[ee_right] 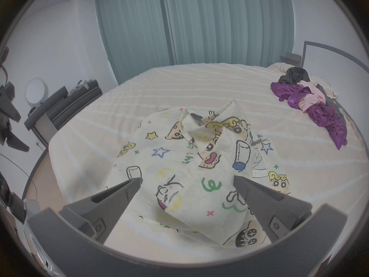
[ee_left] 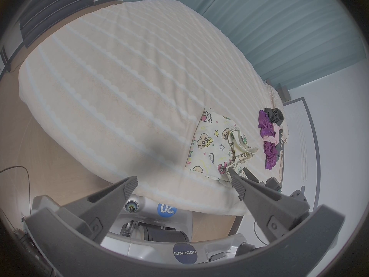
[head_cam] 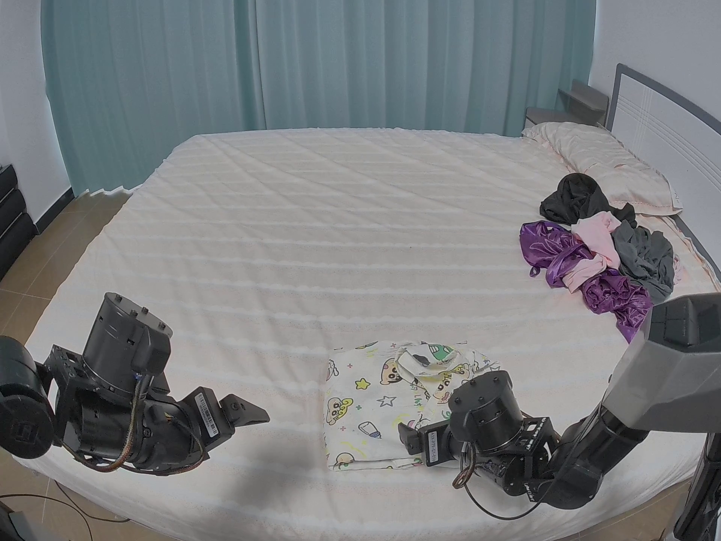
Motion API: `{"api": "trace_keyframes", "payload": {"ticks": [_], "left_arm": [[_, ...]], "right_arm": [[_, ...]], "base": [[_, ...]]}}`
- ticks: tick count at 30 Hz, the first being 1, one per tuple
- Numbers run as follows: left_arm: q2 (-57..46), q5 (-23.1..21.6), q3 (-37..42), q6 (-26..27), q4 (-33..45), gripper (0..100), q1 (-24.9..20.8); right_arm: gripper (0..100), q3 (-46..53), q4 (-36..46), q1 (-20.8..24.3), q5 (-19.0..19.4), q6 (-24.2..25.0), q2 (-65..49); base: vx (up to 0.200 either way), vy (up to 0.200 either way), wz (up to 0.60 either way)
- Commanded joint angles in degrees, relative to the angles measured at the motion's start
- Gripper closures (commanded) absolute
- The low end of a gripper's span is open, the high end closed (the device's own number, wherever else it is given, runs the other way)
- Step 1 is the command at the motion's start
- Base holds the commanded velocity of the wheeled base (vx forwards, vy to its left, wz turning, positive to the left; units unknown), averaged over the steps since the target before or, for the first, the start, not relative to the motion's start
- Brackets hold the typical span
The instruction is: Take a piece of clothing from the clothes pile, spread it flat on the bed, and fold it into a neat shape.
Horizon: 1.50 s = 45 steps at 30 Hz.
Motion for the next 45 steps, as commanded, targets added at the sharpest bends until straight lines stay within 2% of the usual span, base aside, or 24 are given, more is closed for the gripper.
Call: {"api": "trace_keyframes", "payload": {"ticks": [1, 4, 9, 18, 19, 24, 32, 36, 45], "left_arm": [[0.2, 0.0, 0.4, 0.0, -0.1, 0, -0.1], [0.2, 0.0, 0.7, 0.0, -0.1, 0, -0.1], [0.1, -0.7, 0.7, 0.1, -0.1, 0, -0.1], [0.1, -1.1, 0.7, 0.1, -0.1, 0, -0.1], [0.1, -1.1, 0.7, 0.1, -0.1, 0, -0.1], [0.1, -1.1, 0.7, 0.1, -0.1, 0, -0.1], [0.1, -1.1, 0.7, 0.2, -0.1, 0, -0.1], [0.1, -1.1, 0.7, 0.2, -0.1, 0, -0.3], [0.1, -1.1, 0.7, 0.2, -0.1, 0, -0.4]], "right_arm": [[0, -2.9, 3.5, 0.4, -2.0, -0.2, 0.5], [0, -4.6, 7.4, -0.1, -4.1, -0.4, 0.6], [0, -6.9, 11.2, -0.3, -4.4, -0.8, 1.9], [0, -8.5, 11.9, -0.8, -4.7, -2.8, 4.7], [100, -8.4, 11.9, -0.9, -5.2, -3.0, 4.7], [100, -7.8, 11.5, -1.6, -6.8, -3.2, 3.7], [100, -4.2, 11.8, -4.4, -6.4, -3.0, -3.1], [100, -1.4, 11.5, -8.9, -4.7, -2.2, -4.8], [100, 1.2, 11.6, -13.8, -0.7, 2.9, -5.0]], "base": [[0.0, 0.0, 0.0], [0.0, 0.0, 0.0], [0.0, 0.0, 0.0], [0.0, 0.0, 0.0], [0.0, 0.0, 0.0], [0.0, 0.0, 0.0], [0.0, 0.0, 0.0], [0.0, 0.0, 0.0], [0.0, 0.0, 0.0]]}}
